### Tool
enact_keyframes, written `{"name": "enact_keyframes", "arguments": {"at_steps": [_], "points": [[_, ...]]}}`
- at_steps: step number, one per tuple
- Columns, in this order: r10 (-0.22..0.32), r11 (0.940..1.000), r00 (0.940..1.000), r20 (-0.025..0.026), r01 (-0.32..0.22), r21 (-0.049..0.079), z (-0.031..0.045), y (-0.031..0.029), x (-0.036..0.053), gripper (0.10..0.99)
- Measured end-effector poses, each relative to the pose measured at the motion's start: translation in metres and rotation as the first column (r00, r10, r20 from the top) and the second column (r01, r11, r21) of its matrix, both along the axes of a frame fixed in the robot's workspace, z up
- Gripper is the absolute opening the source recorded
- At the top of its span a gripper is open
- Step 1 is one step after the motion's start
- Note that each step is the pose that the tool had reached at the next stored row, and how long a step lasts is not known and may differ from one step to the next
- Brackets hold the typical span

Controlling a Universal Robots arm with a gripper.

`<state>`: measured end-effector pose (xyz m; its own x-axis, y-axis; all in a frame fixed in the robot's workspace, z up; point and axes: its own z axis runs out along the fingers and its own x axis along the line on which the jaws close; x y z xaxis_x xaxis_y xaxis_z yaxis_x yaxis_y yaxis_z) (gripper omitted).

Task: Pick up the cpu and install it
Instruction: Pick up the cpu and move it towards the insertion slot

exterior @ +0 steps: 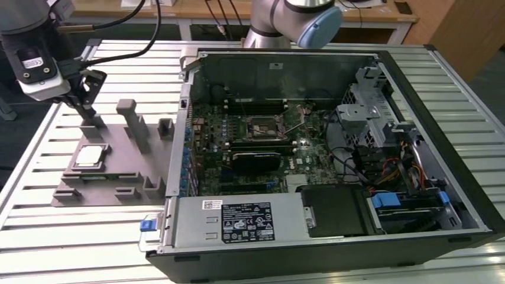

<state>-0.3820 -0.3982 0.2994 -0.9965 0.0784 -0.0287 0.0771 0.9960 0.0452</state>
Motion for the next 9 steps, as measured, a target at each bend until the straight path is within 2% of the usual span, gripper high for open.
{"name": "enact_keyframes", "arguments": {"at_steps": [9], "points": [[0.000,1.0000,1.0000,0.0001,0.000,0.000,-0.0133,-0.0010,-0.0120,0.106]]}}
